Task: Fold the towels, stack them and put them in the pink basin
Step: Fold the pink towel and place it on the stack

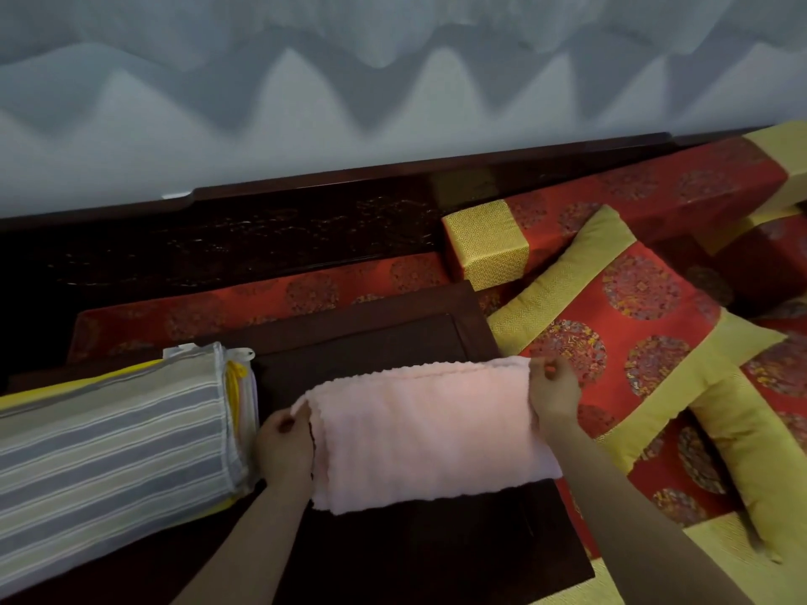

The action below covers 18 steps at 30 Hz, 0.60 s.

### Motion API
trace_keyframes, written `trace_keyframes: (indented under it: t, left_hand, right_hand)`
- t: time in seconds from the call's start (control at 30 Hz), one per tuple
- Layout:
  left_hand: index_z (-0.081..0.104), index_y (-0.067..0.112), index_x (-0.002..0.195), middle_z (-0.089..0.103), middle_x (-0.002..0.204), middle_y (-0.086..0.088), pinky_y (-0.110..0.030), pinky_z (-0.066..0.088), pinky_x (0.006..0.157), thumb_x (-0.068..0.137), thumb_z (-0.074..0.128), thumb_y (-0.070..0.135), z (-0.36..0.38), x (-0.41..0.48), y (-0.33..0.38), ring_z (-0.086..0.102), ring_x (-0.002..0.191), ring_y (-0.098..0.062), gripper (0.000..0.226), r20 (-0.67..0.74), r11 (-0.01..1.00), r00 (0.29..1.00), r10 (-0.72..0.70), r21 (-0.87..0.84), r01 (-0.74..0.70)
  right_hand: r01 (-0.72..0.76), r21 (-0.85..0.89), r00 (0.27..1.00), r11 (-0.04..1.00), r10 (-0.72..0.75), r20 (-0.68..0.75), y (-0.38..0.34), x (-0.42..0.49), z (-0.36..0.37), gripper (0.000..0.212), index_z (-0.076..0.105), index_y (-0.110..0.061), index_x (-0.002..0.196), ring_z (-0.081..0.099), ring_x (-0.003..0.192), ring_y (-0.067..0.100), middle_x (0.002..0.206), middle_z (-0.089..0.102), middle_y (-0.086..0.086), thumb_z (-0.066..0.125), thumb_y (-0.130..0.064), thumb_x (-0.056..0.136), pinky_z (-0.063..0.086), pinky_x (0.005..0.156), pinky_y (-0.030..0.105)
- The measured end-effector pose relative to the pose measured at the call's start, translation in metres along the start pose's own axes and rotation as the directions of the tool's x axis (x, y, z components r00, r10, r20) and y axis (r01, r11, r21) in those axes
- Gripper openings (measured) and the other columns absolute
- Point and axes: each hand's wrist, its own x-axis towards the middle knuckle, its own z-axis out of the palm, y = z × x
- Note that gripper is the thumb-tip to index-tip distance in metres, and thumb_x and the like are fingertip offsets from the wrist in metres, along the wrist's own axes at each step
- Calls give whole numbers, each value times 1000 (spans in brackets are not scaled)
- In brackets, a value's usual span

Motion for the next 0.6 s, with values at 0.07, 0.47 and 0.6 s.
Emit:
trace_keyframes:
  t: [0.07,0.47,0.6]
  left_hand:
    - [62,10,96,69,92,-11,-42,54,80,87,63,31,1,-2,2,65,86,-30,23,0,989,999,-48,-141,48]
    - [58,17,76,58,87,-1,-30,42,73,84,67,11,-15,-37,-31,57,80,-14,13,288,917,894,343,102,-385]
    - [43,9,87,49,64,-3,-33,36,54,97,46,15,-18,-39,-31,49,58,-17,12,180,869,875,449,141,-475]
  right_hand:
    - [-28,48,999,998,26,37,1,0,4,6,51,-12,96,50,89,21,97,57,5,51,-18,95,37,81,30]
    - [133,200,920,971,-196,340,9,-12,-20,12,60,-8,76,51,79,16,84,58,9,65,-10,87,42,75,28]
    - [286,60,895,956,-289,339,2,-11,-16,18,47,-16,80,42,69,13,74,47,1,53,-20,96,36,67,30]
